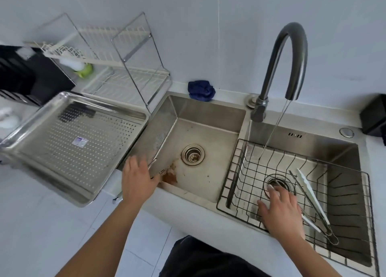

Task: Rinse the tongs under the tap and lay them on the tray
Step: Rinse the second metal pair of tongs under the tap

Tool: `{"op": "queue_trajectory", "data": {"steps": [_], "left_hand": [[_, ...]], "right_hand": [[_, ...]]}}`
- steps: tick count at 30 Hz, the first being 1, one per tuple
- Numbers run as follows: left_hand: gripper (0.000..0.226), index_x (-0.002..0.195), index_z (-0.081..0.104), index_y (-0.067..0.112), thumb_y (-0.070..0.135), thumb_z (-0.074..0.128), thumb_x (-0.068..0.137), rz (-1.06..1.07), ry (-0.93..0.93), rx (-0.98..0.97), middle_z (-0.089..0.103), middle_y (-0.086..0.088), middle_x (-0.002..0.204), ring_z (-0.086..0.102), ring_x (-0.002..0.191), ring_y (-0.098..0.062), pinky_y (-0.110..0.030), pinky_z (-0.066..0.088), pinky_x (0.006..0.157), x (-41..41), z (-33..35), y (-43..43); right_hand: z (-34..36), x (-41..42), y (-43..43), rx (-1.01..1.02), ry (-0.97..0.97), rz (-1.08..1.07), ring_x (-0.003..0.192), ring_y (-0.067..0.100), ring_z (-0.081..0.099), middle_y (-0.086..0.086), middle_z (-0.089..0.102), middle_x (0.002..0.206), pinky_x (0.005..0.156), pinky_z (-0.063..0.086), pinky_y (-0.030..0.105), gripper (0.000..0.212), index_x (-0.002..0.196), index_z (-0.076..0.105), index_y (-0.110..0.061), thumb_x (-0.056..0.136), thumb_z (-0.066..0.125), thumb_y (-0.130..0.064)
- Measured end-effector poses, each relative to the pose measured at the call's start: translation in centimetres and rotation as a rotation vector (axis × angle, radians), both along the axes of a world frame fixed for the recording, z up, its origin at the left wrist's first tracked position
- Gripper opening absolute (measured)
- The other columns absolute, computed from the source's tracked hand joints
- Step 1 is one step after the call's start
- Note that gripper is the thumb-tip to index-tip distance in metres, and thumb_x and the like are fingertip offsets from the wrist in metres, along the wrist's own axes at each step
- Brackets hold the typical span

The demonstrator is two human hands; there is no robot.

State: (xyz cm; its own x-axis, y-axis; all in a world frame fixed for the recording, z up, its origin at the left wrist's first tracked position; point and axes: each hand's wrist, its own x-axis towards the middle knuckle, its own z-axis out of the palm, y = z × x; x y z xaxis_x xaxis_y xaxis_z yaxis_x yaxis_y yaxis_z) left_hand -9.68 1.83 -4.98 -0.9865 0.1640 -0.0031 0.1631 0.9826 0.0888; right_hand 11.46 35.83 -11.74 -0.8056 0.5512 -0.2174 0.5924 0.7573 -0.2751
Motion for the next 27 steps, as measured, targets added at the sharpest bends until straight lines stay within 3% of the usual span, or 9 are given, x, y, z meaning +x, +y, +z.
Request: {"op": "queue_trajectory", "data": {"steps": [3, 6, 9, 13, 21, 25, 27], "left_hand": [[0.093, 0.133, 0.052, -0.001, 0.064, 0.077, 0.071, 0.103, -0.12, -0.086, 0.054, -0.026, 0.125, 0.05, 0.116, -0.042, -0.049, 0.045, 0.095, -0.6, -0.7, -1.8], [0.087, 0.121, 0.056, 0.006, 0.077, 0.066, 0.072, 0.147, -0.196, -0.116, 0.051, -0.018, 0.126, 0.049, 0.117, -0.036, -0.046, 0.048, 0.091, -1.1, -1.4, -2.5], [0.075, 0.117, 0.062, 0.009, 0.072, 0.067, 0.077, 0.168, -0.235, -0.062, 0.048, -0.017, 0.132, 0.047, 0.122, -0.036, -0.048, 0.05, 0.094, -1.3, -2.0, -2.8], [0.054, 0.107, 0.066, 0.015, 0.062, 0.07, 0.081, 0.141, -0.201, -0.004, 0.052, -0.015, 0.122, 0.052, 0.115, -0.032, -0.048, 0.053, 0.09, -1.2, -2.6, -3.0], [0.05, 0.099, 0.069, 0.014, 0.061, 0.07, 0.082, 0.144, -0.141, 0.062, 0.055, -0.008, 0.108, 0.059, 0.099, -0.028, -0.038, 0.052, 0.072, -0.3, -2.0, -2.9], [0.049, 0.109, 0.074, 0.013, 0.056, 0.072, 0.084, 0.113, -0.111, 0.27, 0.064, -0.008, 0.107, 0.064, 0.097, -0.026, -0.036, 0.051, 0.073, 0.5, -0.5, -0.4], [0.025, 0.094, 0.079, 0.031, 0.054, 0.072, 0.085, 0.124, -0.204, 0.563, 0.073, 0.004, 0.089, 0.068, 0.08, -0.01, -0.034, 0.052, 0.067, 1.5, 1.2, 2.6]], "right_hand": [[0.0, 0.0, -0.1, -0.009, 0.001, -0.008, 0.138, 0.031, 0.037, 0.007, 0.045, 0.153, 0.112, 0.038, 0.05, 0.059, 0.149, 0.047, -0.019, 0.098, 0.054, -0.048], [-0.1, 0.0, 0.0, -0.012, 0.012, -0.013, 0.136, 0.033, 0.04, 0.009, 0.047, 0.151, 0.111, 0.039, 0.051, 0.058, 0.148, 0.05, -0.018, 0.097, 0.058, -0.045], [-0.2, 0.0, 0.0, -0.014, 0.016, -0.023, 0.134, 0.033, 0.041, 0.009, 0.05, 0.149, 0.11, 0.04, 0.051, 0.058, 0.146, 0.052, -0.017, 0.096, 0.06, -0.045], [-0.2, 0.0, -0.1, -0.014, 0.01, -0.027, 0.134, 0.031, 0.041, 0.007, 0.05, 0.148, 0.11, 0.04, 0.05, 0.058, 0.146, 0.051, -0.018, 0.096, 0.06, -0.045], [-0.4, 0.0, 0.1, -0.032, 0.033, -0.027, 0.135, 0.03, 0.041, 0.006, 0.05, 0.149, 0.111, 0.039, 0.047, 0.058, 0.147, 0.051, -0.018, 0.096, 0.059, -0.044], [-0.3, 0.1, 0.1, -0.038, 0.036, -0.027, 0.137, 0.028, 0.039, 0.004, 0.048, 0.151, 0.112, 0.037, 0.045, 0.058, 0.148, 0.049, -0.019, 0.097, 0.057, -0.044], [-0.2, 0.1, 0.2, -0.041, 0.038, -0.027, 0.137, 0.028, 0.039, 0.003, 0.047, 0.152, 0.113, 0.037, 0.044, 0.057, 0.148, 0.049, -0.019, 0.097, 0.057, -0.045]]}}
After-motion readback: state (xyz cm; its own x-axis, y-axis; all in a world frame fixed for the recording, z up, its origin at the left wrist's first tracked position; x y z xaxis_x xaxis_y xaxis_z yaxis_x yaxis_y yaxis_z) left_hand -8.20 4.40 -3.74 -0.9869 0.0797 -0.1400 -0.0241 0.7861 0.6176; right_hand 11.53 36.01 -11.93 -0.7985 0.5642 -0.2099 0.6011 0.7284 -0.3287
